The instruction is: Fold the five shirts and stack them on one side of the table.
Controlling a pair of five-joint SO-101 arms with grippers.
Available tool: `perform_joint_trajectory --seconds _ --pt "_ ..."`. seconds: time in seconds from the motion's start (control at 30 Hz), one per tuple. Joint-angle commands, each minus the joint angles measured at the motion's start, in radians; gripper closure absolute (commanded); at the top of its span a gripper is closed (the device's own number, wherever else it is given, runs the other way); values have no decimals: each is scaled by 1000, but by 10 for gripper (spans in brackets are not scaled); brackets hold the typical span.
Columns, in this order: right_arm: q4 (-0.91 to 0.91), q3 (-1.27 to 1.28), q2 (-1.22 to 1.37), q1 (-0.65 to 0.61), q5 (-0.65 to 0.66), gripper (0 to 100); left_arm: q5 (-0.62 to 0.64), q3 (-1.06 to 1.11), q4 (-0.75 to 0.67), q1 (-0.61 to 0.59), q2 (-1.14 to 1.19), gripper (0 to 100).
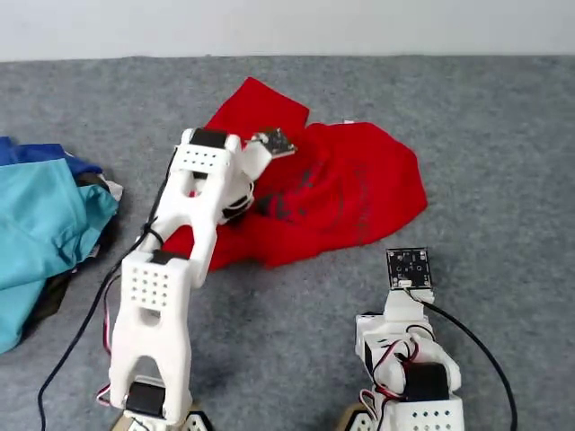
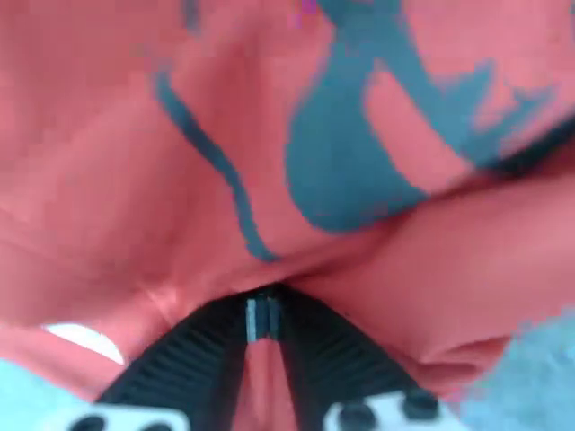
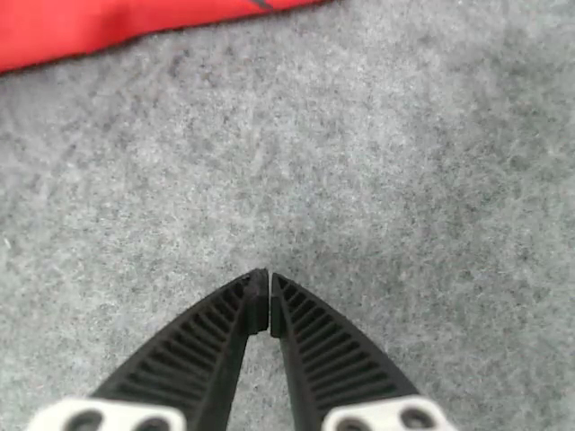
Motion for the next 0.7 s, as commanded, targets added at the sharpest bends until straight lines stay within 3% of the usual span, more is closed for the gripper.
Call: perform_joint_trajectory --seconds 0.0,0.27,0.5,0.67 --pt "-7 17 -4 -2 -5 989 -5 -275 -26 -29 86 985" --pt "-7 17 -4 -2 -5 989 -5 -722 -18 -112 296 985" --pt "-7 17 -4 -2 -5 989 -5 -915 176 -138 361 985" --pt "-7 17 -4 -2 -5 989 -3 -995 184 -146 341 985"
